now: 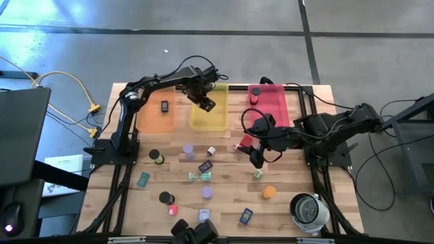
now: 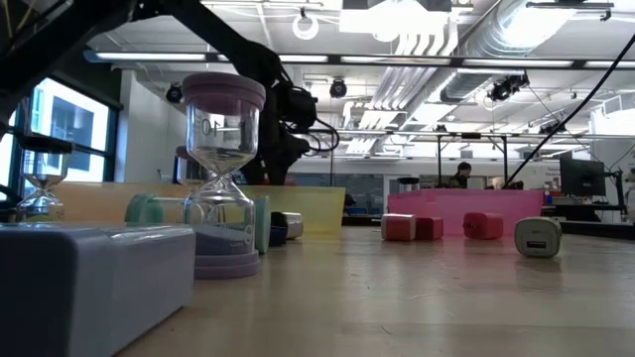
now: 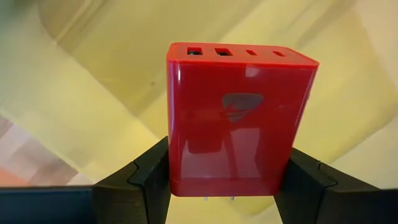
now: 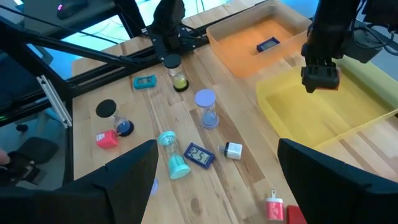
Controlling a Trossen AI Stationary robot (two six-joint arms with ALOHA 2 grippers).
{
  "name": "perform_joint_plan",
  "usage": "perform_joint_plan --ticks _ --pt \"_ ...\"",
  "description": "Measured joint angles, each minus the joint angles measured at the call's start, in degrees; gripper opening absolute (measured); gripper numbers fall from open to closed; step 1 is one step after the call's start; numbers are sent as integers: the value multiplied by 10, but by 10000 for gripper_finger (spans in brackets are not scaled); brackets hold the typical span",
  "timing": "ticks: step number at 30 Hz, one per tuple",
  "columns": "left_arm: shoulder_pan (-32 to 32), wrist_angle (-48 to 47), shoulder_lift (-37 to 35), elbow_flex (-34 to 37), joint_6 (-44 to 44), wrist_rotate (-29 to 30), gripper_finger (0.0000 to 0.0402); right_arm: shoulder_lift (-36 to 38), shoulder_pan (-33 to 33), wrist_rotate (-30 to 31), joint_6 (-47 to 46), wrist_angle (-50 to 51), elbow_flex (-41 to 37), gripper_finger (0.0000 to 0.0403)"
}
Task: Pick & Place Office items
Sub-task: Put the bottom red charger adapter into the yellow bin
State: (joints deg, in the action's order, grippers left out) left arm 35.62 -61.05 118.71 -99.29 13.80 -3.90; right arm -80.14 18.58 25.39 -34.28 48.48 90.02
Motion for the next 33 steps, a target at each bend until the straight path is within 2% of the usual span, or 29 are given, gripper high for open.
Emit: perform_joint_plan --ticks 18,24,33 --pt "-18 5 42 0 -25 15 204 0 0 0 11 13 0 320" --pt "-25 8 49 1 -34 18 225 0 0 0 11 21 0 320" --pt "-28 17 49 1 -24 25 231 0 0 0 11 20 0 320"
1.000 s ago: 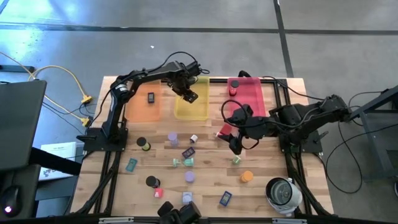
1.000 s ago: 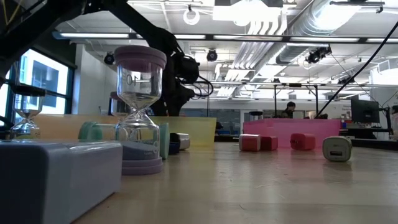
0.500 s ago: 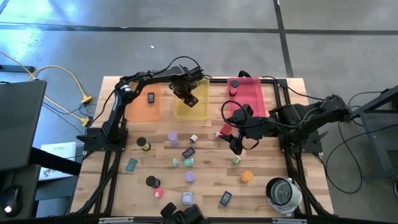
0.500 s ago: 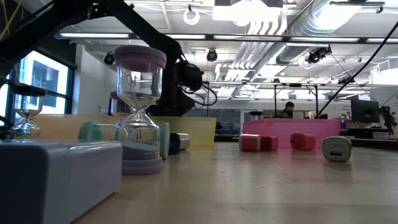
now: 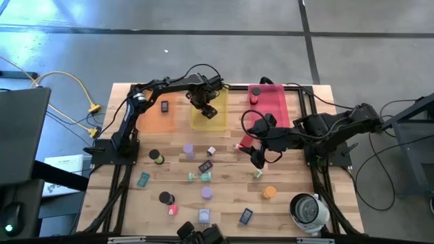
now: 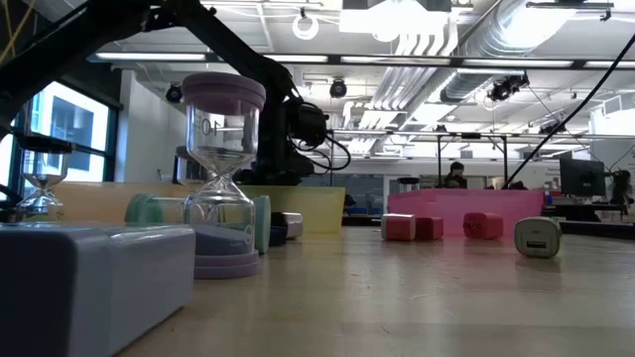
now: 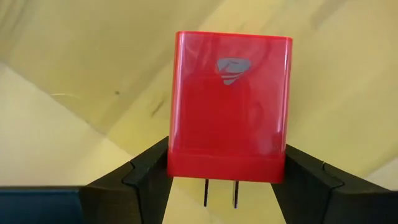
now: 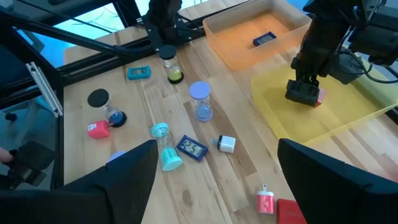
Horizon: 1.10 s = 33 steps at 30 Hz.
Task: Pick & Place Office items
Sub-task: Put the bottom red charger adapter into the yellow bin
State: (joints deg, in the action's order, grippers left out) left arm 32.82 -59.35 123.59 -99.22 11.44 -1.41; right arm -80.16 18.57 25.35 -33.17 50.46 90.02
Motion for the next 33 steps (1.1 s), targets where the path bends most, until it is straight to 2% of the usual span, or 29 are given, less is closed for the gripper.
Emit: perform_joint_plan --ticks 15,24,28,33 --pt "0 3 0 0 -5 -17 234 0 0 0 -15 -1 0 320" --pt "0 3 0 0 -39 -17 235 0 0 0 -13 -1 0 320" --pt "0 3 0 0 -41 -18 253 0 0 0 -12 -1 0 320" --pt "-1 3 0 0 -42 -17 297 0 0 0 -5 1 0 320"
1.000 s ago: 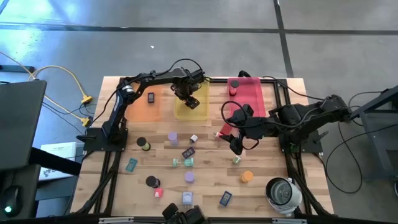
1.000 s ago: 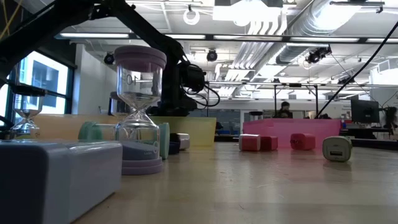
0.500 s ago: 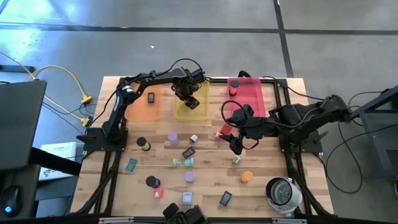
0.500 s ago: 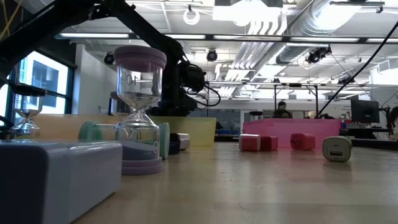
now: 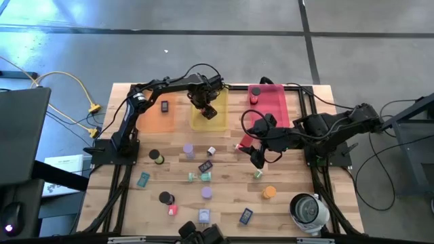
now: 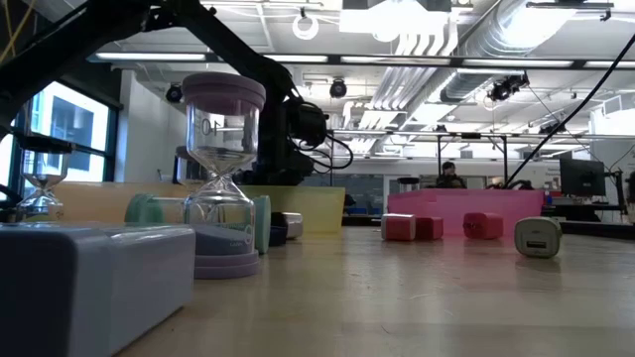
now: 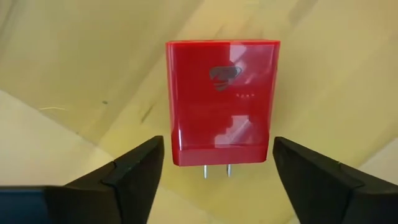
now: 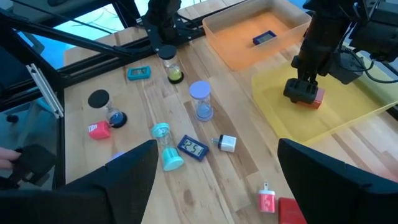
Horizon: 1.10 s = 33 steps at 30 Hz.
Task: Pick & Place Office items
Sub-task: Put the bottom red charger adapter into the yellow bin, then put the green charger adapter into the yellow bin
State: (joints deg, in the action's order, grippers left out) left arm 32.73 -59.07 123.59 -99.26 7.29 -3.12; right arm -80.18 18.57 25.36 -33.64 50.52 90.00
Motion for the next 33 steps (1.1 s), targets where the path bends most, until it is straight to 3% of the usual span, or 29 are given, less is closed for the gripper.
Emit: perform_joint_plan --ticks 15,18,28,33 --pt "8 -181 -3 -140 -4 0 314 0 0 0 4 0 0 320" --pt "4 -224 -10 -167 1 0 314 0 4 -23 0 0 0 320" --pt "-41 -286 -106 -175 18 -2 314 0 22 -103 -26 25 0 320" --pt "-82 -311 -154 -175 50 2 314 0 22 -121 -109 97 0 320"
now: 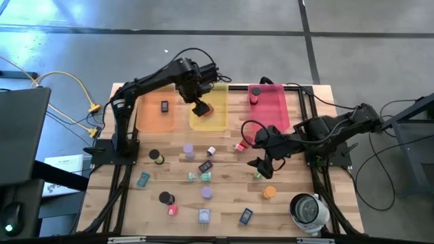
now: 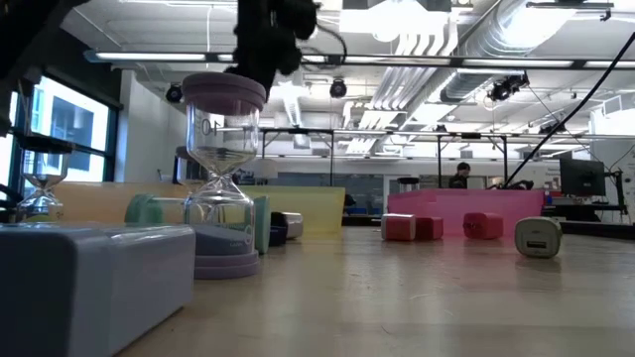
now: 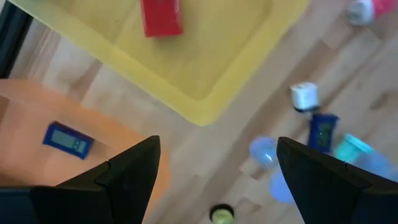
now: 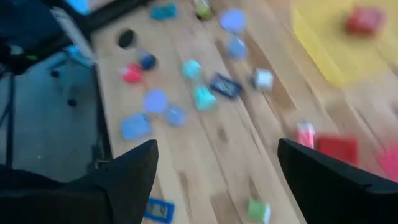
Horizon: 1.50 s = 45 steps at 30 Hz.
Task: Pick & Place Office items
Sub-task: Put the green charger adapter into the yellow bin
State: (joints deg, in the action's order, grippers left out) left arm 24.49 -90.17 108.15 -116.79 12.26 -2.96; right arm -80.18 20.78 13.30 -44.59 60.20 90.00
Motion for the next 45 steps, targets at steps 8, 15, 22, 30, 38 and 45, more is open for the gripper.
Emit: perform_joint_plan --ticks 8,15,22,30,38,45 --pt "-114 1 -81 5 55 -29 314 -25 2 0 -188 196 0 320" --pt "-239 1 -133 5 155 4 314 -59 2 -6 -278 222 -1 320" --pt "-380 1 -151 5 262 60 314 -112 2 -51 -348 219 0 320" --pt "-524 2 -152 9 337 141 314 -171 7 -45 -324 207 0 320" --pt "-611 2 -152 9 334 154 314 -168 15 -53 -422 206 0 320" --pt "-629 1 -152 9 248 110 314 -139 37 -46 -558 207 0 320"
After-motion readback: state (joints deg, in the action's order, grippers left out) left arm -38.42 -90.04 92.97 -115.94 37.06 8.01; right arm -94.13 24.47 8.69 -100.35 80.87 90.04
